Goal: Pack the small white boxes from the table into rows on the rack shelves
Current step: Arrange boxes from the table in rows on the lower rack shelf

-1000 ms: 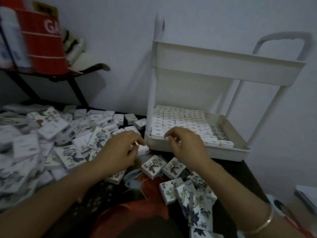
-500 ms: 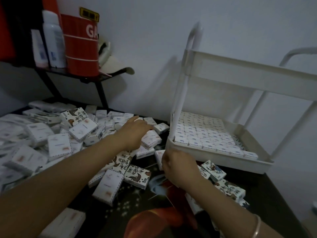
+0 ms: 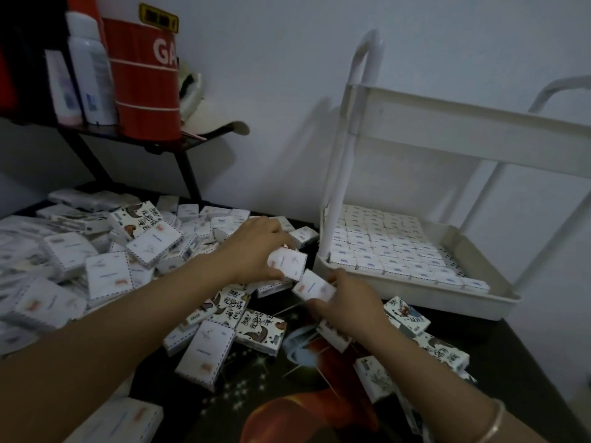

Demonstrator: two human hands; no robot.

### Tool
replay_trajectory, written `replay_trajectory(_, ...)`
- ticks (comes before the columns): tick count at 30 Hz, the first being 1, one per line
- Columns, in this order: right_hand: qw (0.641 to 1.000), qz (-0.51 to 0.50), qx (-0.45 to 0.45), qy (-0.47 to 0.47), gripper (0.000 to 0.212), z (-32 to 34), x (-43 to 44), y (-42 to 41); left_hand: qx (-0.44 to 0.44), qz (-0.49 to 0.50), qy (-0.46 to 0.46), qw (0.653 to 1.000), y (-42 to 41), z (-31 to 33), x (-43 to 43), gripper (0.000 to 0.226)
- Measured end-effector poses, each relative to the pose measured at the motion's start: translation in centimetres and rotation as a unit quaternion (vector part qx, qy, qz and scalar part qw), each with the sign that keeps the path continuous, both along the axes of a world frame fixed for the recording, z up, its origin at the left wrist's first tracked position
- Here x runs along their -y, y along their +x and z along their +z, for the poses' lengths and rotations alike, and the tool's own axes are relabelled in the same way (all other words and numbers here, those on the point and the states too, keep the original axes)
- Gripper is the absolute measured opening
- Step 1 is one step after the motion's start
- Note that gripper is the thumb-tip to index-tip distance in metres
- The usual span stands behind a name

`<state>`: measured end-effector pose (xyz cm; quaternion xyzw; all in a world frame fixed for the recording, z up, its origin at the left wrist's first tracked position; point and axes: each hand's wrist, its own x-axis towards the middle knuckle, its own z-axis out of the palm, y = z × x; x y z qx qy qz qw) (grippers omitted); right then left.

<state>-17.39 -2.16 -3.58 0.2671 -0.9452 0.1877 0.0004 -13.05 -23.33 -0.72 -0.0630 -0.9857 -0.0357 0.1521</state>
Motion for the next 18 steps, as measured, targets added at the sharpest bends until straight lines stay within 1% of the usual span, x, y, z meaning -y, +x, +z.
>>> replay_trajectory(2,0.993,0.002,0.070,-0.097,0.044,0.7,-1.2,-0.1,-0.015,-0.016,0.074,0.997,0.9,0.4,-0.7,0.055)
replay_trajectory(4,0.972,-0.004,0.120,-0.200,0.044,1.4,-2.7,-0.2,-0.027,-0.033,0.144,0.989,1.6,0.9,-1.7,0.055)
replay_trajectory(6,0.956,-0.013,0.119,-0.266,0.044,2.2,-4.2,-0.4,-0.029,-0.053,0.190,0.980,1.9,1.5,-3.0,0.054)
replay_trajectory(8,0.951,-0.007,0.092,-0.295,0.040,2.8,-5.7,-0.8,-0.024,-0.075,0.216,0.973,1.8,2.0,-4.7,0.054)
replay_trajectory(11,0.935,-0.007,0.097,-0.341,0.034,3.5,-8.2,-1.4,-0.004,-0.085,0.263,0.961,0.8,2.8,-7.5,0.051)
replay_trajectory(13,0.921,-0.016,0.123,-0.370,0.033,3.6,-10.1,-1.9,0.028,-0.093,0.336,0.937,-0.1,3.3,-9.3,0.046)
replay_trajectory(15,0.895,-0.023,0.170,-0.411,0.034,3.6,-11.9,-2.5,0.056,-0.116,0.410,0.903,-1.2,3.7,-11.1,0.040)
replay_trajectory(17,0.871,-0.030,0.204,-0.447,0.036,3.6,-13.7,-3.2,0.052,-0.123,0.470,0.872,-2.6,3.8,-12.9,0.039)
replay_trajectory(18,0.865,-0.040,0.207,-0.455,0.037,3.7,-14.5,-3.6,0.040,-0.118,0.489,0.863,-3.4,3.8,-13.8,0.040)
